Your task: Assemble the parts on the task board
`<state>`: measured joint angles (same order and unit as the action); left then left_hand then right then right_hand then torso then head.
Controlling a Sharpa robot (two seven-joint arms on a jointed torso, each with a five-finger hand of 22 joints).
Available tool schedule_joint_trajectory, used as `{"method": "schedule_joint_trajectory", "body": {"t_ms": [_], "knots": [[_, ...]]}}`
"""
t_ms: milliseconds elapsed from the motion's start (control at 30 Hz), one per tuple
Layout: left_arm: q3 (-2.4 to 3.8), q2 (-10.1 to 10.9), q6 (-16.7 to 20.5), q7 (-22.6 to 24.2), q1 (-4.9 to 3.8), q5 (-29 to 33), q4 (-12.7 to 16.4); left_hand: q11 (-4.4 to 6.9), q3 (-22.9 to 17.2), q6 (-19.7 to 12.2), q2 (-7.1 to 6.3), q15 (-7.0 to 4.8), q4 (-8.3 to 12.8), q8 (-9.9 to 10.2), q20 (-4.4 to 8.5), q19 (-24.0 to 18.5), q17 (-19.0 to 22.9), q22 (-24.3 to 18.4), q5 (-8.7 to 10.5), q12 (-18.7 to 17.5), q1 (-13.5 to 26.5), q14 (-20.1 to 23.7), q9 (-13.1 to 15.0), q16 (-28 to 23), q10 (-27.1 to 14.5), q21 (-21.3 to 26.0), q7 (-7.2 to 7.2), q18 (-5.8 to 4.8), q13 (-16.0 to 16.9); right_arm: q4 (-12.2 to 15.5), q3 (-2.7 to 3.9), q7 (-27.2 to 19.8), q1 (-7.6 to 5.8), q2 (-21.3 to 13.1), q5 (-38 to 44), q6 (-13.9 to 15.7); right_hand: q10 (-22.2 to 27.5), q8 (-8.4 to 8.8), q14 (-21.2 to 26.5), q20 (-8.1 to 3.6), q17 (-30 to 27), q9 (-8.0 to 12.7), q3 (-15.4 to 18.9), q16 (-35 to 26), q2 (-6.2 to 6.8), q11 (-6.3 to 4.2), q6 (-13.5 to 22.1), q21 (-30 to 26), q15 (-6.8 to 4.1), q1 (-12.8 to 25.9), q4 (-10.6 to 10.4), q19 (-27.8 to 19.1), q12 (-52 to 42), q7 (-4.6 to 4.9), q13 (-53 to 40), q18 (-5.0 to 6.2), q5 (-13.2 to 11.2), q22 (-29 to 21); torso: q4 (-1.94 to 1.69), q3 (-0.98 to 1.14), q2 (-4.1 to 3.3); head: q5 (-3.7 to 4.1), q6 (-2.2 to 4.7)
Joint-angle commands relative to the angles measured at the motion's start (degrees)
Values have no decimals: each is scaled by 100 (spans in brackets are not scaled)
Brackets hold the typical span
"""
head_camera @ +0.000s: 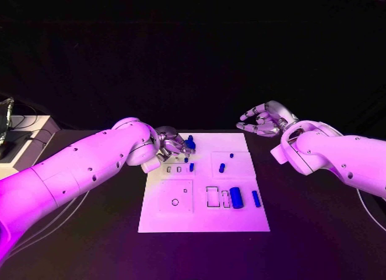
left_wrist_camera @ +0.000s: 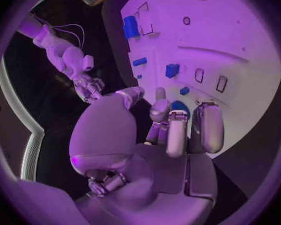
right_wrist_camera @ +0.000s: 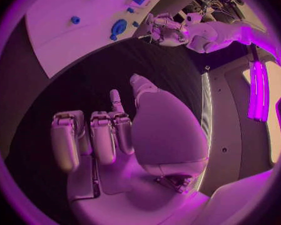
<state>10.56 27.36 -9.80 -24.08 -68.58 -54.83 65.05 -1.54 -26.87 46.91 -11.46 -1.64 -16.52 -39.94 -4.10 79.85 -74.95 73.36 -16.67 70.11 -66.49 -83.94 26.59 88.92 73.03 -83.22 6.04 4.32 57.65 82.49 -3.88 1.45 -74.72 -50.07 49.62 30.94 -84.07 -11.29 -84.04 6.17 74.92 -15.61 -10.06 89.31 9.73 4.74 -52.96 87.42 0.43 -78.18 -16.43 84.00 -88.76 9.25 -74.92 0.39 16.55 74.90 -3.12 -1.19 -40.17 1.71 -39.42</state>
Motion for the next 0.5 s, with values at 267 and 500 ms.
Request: {"method": "schedule_joint_trajectory", "body": {"t_ms": [267,500], "knots": [[-153,-326,-466,-475,-170,-680,-305,-23,423,-99,-107,-10,-22,-21,-8,56,-1343,88,38,148,472,-552,102,34,42,-74,2,-98,208,-43,1,88,-5,42,59,-202,-450,14,-524,-17,1206,4,-13,-16,60,-18,64,-46,-16,23,-10,462,22,7,-1379,41,25,1286,11,-20,-14,18,-33],[-186,-431,-710,-516,-198,-843,-375,-20,531,-113,-136,-11,-14,-20,-8,57,-1340,101,39,152,481,-550,125,33,29,-81,-1,-100,221,-68,1,122,-5,65,85,-213,-445,-1,-524,-12,1206,-1,-1,-17,63,-13,83,-44,-11,92,-15,463,26,10,-1375,40,-80,1289,2,-36,-20,27,-48]]}}
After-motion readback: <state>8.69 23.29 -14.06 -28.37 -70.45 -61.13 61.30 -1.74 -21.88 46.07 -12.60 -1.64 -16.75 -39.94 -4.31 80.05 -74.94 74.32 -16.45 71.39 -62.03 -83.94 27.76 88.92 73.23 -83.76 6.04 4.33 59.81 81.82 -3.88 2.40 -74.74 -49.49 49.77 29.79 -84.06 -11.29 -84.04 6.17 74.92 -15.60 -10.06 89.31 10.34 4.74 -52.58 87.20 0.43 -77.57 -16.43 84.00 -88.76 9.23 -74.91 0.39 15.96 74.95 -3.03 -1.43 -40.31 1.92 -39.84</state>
